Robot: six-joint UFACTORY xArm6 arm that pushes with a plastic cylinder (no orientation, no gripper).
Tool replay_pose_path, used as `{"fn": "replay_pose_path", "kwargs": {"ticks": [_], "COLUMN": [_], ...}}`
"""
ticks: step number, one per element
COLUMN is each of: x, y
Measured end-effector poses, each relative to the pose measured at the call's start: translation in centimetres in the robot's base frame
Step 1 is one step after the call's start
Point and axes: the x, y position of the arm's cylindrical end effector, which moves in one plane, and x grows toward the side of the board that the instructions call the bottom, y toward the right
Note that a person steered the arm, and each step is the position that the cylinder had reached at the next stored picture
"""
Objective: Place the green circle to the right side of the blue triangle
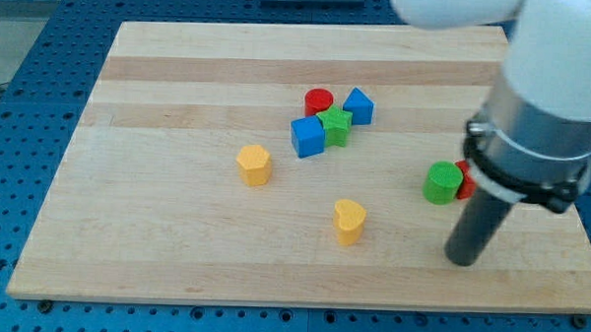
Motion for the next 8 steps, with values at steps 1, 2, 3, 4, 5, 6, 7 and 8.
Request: {"fn": "replay_pose_path", "kwargs": {"ticks": [1, 2, 3, 4, 5, 6, 7, 8], "x": [-4.8, -9.8, -13.6, -13.6, -13.0, -13.3, -14.0, -19.2], "y": [-0.7, -3.0, -4.7, -4.8, -3.0, 0.1, 0.4, -0.8]}}
